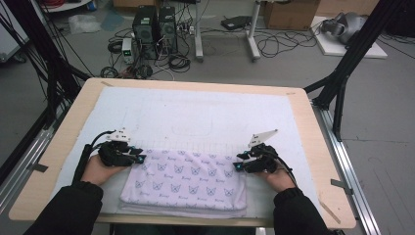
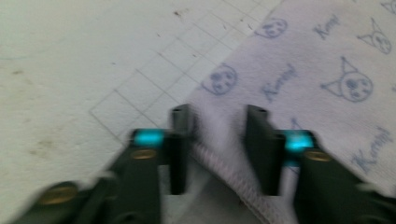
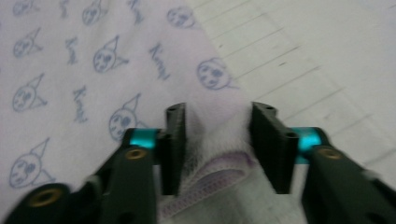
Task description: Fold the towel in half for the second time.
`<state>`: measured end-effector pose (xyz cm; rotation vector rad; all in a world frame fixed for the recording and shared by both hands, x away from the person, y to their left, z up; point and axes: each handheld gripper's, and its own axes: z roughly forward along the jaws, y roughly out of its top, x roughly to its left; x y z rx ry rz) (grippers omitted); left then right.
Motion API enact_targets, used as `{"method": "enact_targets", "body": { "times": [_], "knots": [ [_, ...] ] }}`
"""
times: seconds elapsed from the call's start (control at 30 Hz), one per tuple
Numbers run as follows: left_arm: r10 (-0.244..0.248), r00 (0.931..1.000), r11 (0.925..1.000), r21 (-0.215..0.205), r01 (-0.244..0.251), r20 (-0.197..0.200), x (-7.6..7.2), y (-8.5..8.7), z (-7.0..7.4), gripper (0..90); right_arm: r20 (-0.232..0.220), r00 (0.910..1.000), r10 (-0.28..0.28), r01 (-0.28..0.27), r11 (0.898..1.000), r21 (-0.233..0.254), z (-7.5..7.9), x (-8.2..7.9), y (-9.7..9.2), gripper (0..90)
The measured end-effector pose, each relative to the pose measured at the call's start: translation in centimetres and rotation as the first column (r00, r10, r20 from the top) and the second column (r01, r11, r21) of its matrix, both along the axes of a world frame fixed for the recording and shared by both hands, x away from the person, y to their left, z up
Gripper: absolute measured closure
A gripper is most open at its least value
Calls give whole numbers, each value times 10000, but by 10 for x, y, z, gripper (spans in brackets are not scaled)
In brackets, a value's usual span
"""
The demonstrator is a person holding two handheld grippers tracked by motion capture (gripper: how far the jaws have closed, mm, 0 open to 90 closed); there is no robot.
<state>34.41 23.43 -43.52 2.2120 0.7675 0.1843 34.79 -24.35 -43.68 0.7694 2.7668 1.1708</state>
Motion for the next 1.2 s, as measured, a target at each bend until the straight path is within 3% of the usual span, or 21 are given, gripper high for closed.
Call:
{"method": "enact_targets", "body": {
  "times": [0.03, 0.07, 0.17, 0.3, 0.4, 0.57, 0.67, 0.7, 0.73, 0.8, 0.9, 1.03, 1.2],
  "knots": [
    [-32, 10000, 10000, 61, 32, 70, -1, 0, 1, 778, -31, 9997, 225, -225, 9997, 26, 0, 0, 2, 774],
    [-38, 9999, 10000, 67, 37, 138, -1, 0, 1, 796, 59, 9994, 332, -332, 9994, 17, 1, 0, 2, 808],
    [204, 9984, 9998, -42, -202, 521, -1, 1, 4, 824, 235, 9992, 309, -308, 9995, -84, 4, 2, 3, 829],
    [744, 9917, 9966, -428, -703, 1045, 9, 3, 15, 829, 734, 9972, -116, 125, 9998, -122, 17, 13, 2, 831],
    [1358, 9789, 9895, -693, -1265, 1528, 29, 5, 31, 831, 1192, 9919, -429, 433, 9991, -7, 35, 34, 4, 832],
    [1992, 9605, 9783, -963, -1834, 1944, 64, 10, 58, 832, 1591, 9834, -872, 866, 9962, 103, 62, 73, 6, 832],
    [2667, 9413, 9594, -1503, -2387, 2070, 86, 10, 68, 805, 1887, 9727, -1355, 1338, 9908, 216, 77, 98, 7, 790],
    [3063, 9288, 9500, -1283, -2846, 2084, 93, 7, 66, 737, 1984, 9645, -1744, 1742, 9845, 182, 80, 106, 7, 666],
    [3209, 9246, 9461, -1143, -3030, 2051, 96, 8, 64, 649, 1992, 9523, -2312, 2278, 9729, 400, 81, 114, 6, 633],
    [3254, 9314, 9441, -1108, -3105, 1633, 100, 12, 56, 618, 1718, 9537, -2469, 2371, 9685, 759, 78, 118, 3, 613],
    [2964, 9419, 9526, -1200, -2796, 1582, 91, 18, 47, 613, 1644, 9636, -2108, 2037, 9772, 591, 70, 112, 5, 606],
    [2428, 9578, 9664, -1246, -2250, 1540, 70, 21, 39, 621, 1477, 9747, -1679, 1606, 9852, 596, 62, 92, 4, 613],
    [1826, 9688, 9768, -1434, -1593, 1674, 40, 23, 29, 623, 1333, 9845, -1142, 1071, 9925, 596, 49, 64, 6, 650]
  ]
}}
